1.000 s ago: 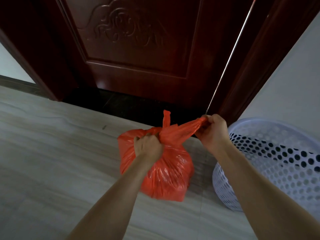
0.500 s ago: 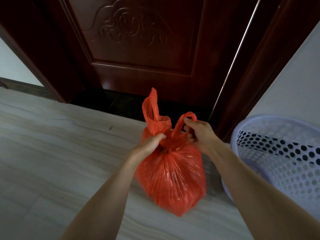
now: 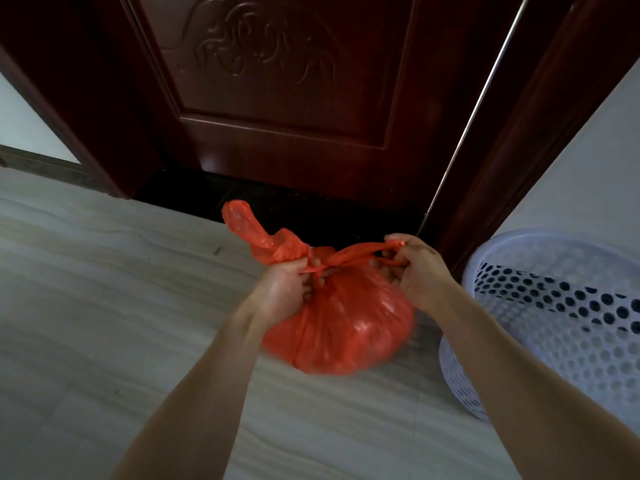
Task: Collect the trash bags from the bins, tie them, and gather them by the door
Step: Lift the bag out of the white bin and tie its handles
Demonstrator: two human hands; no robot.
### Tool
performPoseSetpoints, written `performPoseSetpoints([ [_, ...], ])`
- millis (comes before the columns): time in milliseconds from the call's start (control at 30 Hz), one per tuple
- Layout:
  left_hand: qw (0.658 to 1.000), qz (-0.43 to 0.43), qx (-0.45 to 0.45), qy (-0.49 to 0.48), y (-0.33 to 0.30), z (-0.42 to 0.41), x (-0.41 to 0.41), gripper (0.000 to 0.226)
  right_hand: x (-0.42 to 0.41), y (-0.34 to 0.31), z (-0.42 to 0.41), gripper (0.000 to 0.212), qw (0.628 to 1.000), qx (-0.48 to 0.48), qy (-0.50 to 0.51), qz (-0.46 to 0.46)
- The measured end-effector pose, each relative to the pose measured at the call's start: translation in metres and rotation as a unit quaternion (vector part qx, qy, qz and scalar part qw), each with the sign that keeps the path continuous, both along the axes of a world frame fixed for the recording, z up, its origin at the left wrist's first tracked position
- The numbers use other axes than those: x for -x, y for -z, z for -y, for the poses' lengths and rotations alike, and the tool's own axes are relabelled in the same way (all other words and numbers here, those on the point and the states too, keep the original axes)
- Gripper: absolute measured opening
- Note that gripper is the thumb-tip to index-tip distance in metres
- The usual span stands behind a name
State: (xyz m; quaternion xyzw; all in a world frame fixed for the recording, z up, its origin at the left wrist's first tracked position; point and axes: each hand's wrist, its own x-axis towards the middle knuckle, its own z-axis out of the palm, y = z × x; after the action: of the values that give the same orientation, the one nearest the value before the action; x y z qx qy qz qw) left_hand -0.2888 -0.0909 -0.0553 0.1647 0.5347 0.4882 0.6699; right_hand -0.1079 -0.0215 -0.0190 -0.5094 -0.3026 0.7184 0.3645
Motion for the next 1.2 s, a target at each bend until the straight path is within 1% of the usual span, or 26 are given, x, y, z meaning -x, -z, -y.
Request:
performPoseSetpoints([
  [67,0.999,0.027,0.007,-0.03,-0.003,-0.002,-0.001,0.027,0.001,-0.001,0.002,0.038,1.0,-0.007,-0.021,-0.012],
  [100,0.999,0.017,0.006,-0.033,-0.004,-0.003,-0.002,0.025,0.001,-0.003,0.001,0.036,0.999,-0.01,-0.027,-0.026],
  [200,0.996,-0.092,-0.01,-0.015,-0.002,-0.003,-0.004,0.025,0.003,-0.007,-0.001,0.03,0.996,-0.022,-0.049,-0.077],
  [233,0.992,-0.125,-0.017,-0.009,-0.001,-0.002,-0.003,0.02,0.004,-0.008,-0.001,0.028,0.994,-0.03,-0.057,-0.087],
  [300,0.988,-0.153,-0.024,0.007,-0.002,0.0,-0.004,0.004,0.007,-0.012,-0.001,0.025,0.991,-0.046,-0.071,-0.105],
  [367,0.985,-0.167,-0.023,0.027,-0.006,0.0,-0.004,0.006,0.01,-0.015,-0.002,0.021,0.987,-0.063,-0.082,-0.121],
  [433,0.98,-0.189,-0.02,0.065,-0.006,-0.002,-0.001,0.013,0.012,-0.019,-0.002,0.016,0.984,-0.083,-0.092,-0.129],
  [500,0.976,-0.194,-0.015,0.1,-0.006,-0.001,0.001,0.024,0.014,-0.021,-0.003,0.014,0.981,-0.094,-0.1,-0.137],
  [533,0.978,-0.184,-0.016,0.1,-0.006,-0.001,0.001,0.025,0.015,-0.022,-0.003,0.015,0.979,-0.093,-0.107,-0.143],
  [567,0.982,-0.166,-0.018,0.086,-0.006,0.0,0.001,0.021,0.014,-0.023,-0.002,0.018,0.978,-0.087,-0.118,-0.149],
  [633,0.992,-0.122,-0.02,0.028,-0.007,0.001,0.001,0.012,0.008,-0.023,-0.001,0.026,0.975,-0.052,-0.155,-0.147],
  [667,0.994,-0.111,-0.018,-0.002,-0.008,0.002,0.002,0.008,0.004,-0.022,0.0,0.027,0.974,-0.033,-0.182,-0.13],
  [700,0.994,-0.108,-0.012,-0.027,-0.007,0.002,0.005,0.011,0.0,-0.02,0.001,0.026,0.973,-0.023,-0.211,-0.09],
  [733,0.993,-0.105,-0.006,-0.048,-0.005,0.002,0.008,0.02,-0.005,-0.015,0.003,0.024,0.968,-0.023,-0.247,-0.031],
  [800,0.992,-0.105,0.002,-0.068,-0.005,0.001,0.008,0.034,-0.01,-0.003,0.008,0.02,0.942,-0.021,-0.322,0.094],
  [833,0.99,-0.123,0.005,-0.069,-0.005,0.001,0.005,0.037,-0.011,0.001,0.01,0.018,0.925,-0.011,-0.354,0.138],
  [867,0.985,-0.16,0.005,-0.067,-0.005,0.001,0.002,0.037,-0.01,0.006,0.01,0.017,0.911,-0.004,-0.376,0.17],
  [933,0.963,-0.264,-0.005,-0.06,-0.007,0.002,-0.001,0.03,-0.005,0.01,0.008,0.01,0.892,-0.022,-0.384,0.236],
  [967,0.945,-0.323,-0.013,-0.044,-0.008,0.002,-0.001,0.025,-0.003,0.012,0.006,0.008,0.891,-0.042,-0.363,0.269],
  [1000,0.921,-0.388,-0.019,-0.011,-0.01,0.003,0.001,0.023,-0.002,0.013,0.003,0.007,0.899,-0.062,-0.324,0.289],
  [1033,0.887,-0.459,-0.017,0.033,-0.012,0.004,0.003,0.025,-0.003,0.014,0.0,0.008,0.915,-0.077,-0.272,0.287],
  [1067,0.843,-0.532,-0.011,0.077,-0.015,0.005,0.004,0.029,-0.003,0.013,-0.002,0.012,0.936,-0.085,-0.223,0.259],
  [1133,0.755,-0.64,-0.015,0.139,-0.022,0.01,0.001,0.03,-0.006,0.006,-0.002,0.025,0.975,-0.057,-0.161,0.142],
  [1167,0.728,-0.666,-0.028,0.16,-0.026,0.012,-0.002,0.028,-0.006,0.001,-0.001,0.028,0.984,-0.032,-0.156,0.08],
  [1200,0.709,-0.681,-0.048,0.177,-0.028,0.013,-0.005,0.028,-0.006,-0.003,0.0,0.029,0.984,-0.014,-0.172,0.036],
])
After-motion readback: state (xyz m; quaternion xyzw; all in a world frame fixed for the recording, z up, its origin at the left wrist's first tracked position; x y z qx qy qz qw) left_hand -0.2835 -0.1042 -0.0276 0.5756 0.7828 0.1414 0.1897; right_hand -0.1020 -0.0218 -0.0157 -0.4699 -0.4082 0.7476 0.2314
